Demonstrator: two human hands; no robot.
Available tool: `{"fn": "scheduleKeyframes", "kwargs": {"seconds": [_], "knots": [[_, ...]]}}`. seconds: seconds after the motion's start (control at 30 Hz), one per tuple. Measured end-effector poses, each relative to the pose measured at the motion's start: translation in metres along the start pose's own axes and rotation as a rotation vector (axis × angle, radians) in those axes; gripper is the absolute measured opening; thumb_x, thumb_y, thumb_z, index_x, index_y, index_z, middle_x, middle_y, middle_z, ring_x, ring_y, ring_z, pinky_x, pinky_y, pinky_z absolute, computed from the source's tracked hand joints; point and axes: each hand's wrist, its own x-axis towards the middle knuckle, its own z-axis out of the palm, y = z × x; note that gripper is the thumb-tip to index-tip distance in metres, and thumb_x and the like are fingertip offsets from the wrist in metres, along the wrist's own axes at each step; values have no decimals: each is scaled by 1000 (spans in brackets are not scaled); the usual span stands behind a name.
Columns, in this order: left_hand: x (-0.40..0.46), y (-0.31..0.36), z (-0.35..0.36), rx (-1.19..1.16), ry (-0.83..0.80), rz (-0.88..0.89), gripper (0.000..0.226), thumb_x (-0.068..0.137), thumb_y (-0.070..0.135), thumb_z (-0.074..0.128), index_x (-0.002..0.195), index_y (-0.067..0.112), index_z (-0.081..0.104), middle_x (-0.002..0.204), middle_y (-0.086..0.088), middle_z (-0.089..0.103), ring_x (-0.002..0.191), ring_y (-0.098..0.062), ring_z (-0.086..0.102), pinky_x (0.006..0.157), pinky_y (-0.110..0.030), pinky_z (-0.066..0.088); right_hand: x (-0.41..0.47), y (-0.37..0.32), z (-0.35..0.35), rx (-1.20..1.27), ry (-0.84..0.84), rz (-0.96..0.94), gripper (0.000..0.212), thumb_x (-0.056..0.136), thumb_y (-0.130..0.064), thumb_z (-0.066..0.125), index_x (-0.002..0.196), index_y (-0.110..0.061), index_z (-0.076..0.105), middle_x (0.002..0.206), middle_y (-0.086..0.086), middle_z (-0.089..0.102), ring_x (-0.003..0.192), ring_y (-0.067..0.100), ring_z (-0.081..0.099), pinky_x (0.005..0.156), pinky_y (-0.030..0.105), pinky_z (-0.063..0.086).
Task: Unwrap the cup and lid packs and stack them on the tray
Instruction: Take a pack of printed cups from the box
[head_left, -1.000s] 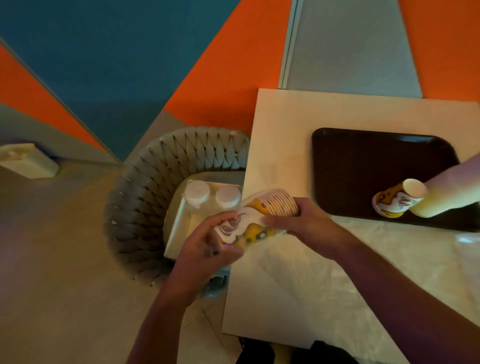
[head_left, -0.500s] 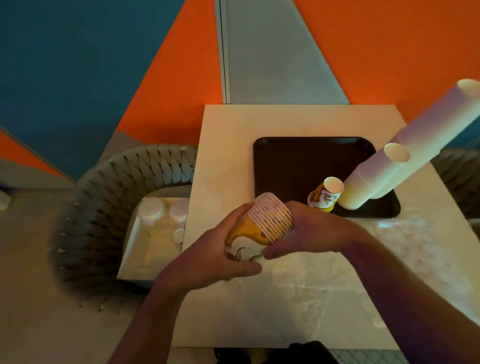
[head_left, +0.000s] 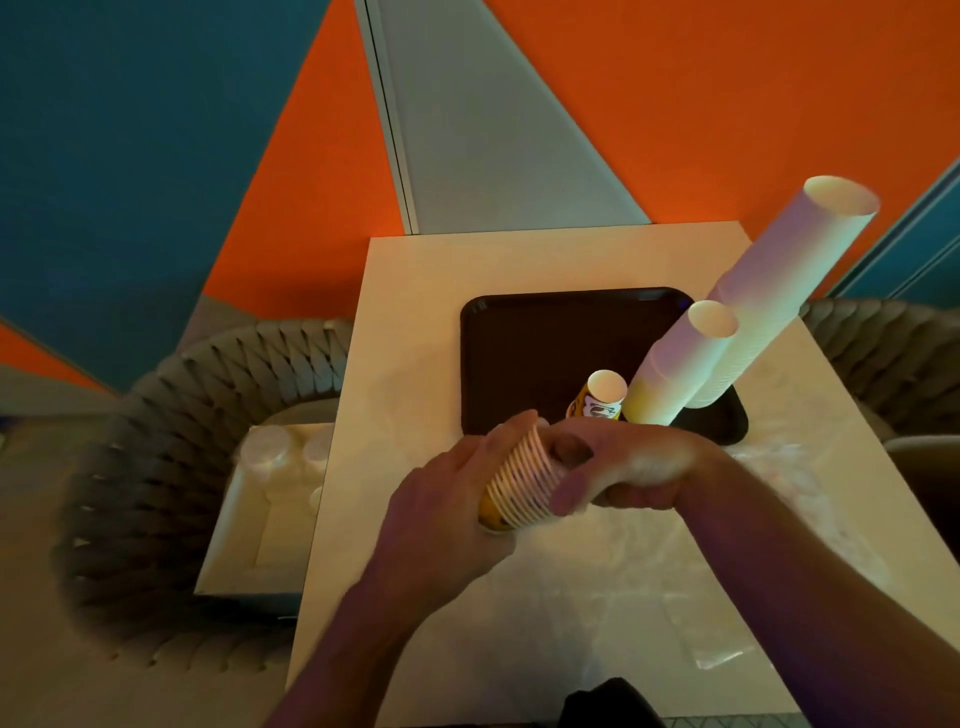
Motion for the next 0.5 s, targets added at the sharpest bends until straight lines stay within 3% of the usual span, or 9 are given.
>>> {"fn": "scheduleKeyframes", "kwargs": {"seconds": [0.07, 0.13, 0.2, 0.27, 0.33, 0.37, 0.43, 0.47, 0.5], "knots": [[1, -1, 3, 21, 17, 8, 107, 78, 39, 81, 145, 59, 0, 139, 13, 49, 115, -6, 52, 88, -28, 55, -1, 7, -7, 90, -33, -32, 51, 71, 2, 71, 120, -4, 60, 106, 4, 71, 106, 18, 66, 89, 27, 52], [2, -1, 3, 39, 23, -1, 108, 77, 36, 82, 145, 58, 0, 137, 12, 50, 113, -5, 52, 86, -27, 54, -4, 13, -12, 144, -58, -94, 62, 73, 1, 70, 132, 4, 54, 117, 14, 64, 113, 22, 63, 94, 29, 51], [2, -4, 2, 39, 47, -35, 111, 76, 33, 82, 145, 59, -2, 135, 12, 50, 110, -4, 51, 84, -25, 52, -10, 16, -16, 198, -62, -155, 71, 73, -1, 68, 142, 1, 50, 122, 18, 61, 115, 25, 61, 96, 32, 48], [1, -9, 0, 24, 74, -77, 112, 76, 32, 82, 146, 59, -1, 134, 13, 50, 109, -2, 50, 81, -23, 50, -16, 15, -16, 251, -61, -219, 76, 77, 2, 63, 149, -7, 42, 109, 7, 70, 96, 15, 67, 86, 24, 52], [0, -10, 0, 25, 61, -89, 110, 77, 34, 82, 147, 58, 1, 133, 15, 50, 109, 0, 49, 80, -16, 46, -19, 15, -17, 269, -46, -254, 75, 82, 8, 52, 153, -11, 32, 86, -3, 68, 64, 1, 59, 64, 14, 45], [0, -9, 0, 33, 50, -87, 110, 77, 35, 82, 148, 58, 1, 133, 16, 50, 110, 1, 48, 80, -15, 45, -17, 16, -17, 266, -6, -244, 73, 84, 6, 52, 152, -15, 36, 84, 7, 61, 58, 3, 54, 59, 14, 38], [0, -8, 2, 53, 45, -83, 112, 77, 35, 82, 148, 59, -2, 132, 16, 50, 111, 1, 49, 81, -17, 48, -14, 15, -19, 212, 61, -230, 65, 85, -6, 60, 147, -22, 50, 96, 27, 47, 65, 30, 49, 63, 24, 27], [0, -7, 3, 60, 51, -82, 113, 77, 34, 82, 148, 59, -3, 132, 15, 51, 110, 0, 50, 82, -20, 51, -14, 16, -21, 186, 83, -223, 61, 86, -9, 61, 145, -22, 53, 103, 33, 49, 76, 42, 50, 68, 29, 27], [0, -7, 4, 61, 57, -82, 114, 76, 34, 83, 147, 60, -3, 131, 15, 51, 110, -1, 51, 82, -23, 53, -15, 15, -21, 162, 103, -220, 58, 87, -10, 60, 143, -20, 55, 104, 32, 55, 84, 42, 54, 70, 30, 32]]}}
